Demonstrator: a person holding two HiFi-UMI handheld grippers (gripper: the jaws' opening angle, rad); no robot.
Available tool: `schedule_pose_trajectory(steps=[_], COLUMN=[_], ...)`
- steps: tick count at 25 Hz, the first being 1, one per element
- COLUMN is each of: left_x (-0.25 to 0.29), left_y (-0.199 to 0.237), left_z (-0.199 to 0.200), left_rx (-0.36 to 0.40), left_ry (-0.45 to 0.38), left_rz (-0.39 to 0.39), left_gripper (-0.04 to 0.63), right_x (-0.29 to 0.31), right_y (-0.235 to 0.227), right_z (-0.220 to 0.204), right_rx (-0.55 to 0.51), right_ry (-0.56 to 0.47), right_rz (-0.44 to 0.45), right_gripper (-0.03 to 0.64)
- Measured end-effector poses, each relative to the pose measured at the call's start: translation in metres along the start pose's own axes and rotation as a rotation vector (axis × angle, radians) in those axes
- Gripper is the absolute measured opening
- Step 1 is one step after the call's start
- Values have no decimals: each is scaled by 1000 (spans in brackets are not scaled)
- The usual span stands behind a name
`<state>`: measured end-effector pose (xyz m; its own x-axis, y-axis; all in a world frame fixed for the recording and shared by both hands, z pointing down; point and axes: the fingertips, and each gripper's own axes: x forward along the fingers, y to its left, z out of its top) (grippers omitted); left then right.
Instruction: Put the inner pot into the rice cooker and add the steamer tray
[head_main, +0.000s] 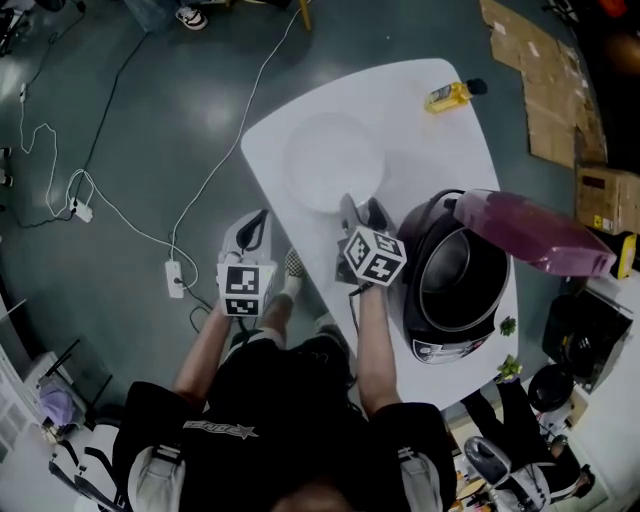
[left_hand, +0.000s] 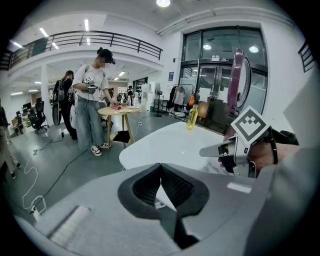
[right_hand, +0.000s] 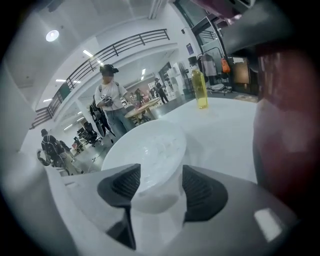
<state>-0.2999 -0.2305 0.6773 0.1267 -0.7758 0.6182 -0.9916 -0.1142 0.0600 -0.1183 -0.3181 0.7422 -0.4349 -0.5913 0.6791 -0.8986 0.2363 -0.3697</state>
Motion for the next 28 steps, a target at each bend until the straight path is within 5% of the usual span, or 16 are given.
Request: schedule_pose_trajectory(steps=[8, 24, 28], left_x=[2, -9, -14], left_y=[8, 13, 17], left_z=[-10, -12, -15], left_rx=[-19, -23, -26], left_ry=[18, 14, 11], left_rz=[16, 43, 59], left_gripper=[11, 11, 11], right_x=[13, 15, 15], right_y=[-7, -6, -2], right_z=[-3, -10, -14], right_rx=[0, -81, -136], right_ry=[35, 153, 162], right_rz=[-9, -20, -29], right_gripper=[253, 28, 26])
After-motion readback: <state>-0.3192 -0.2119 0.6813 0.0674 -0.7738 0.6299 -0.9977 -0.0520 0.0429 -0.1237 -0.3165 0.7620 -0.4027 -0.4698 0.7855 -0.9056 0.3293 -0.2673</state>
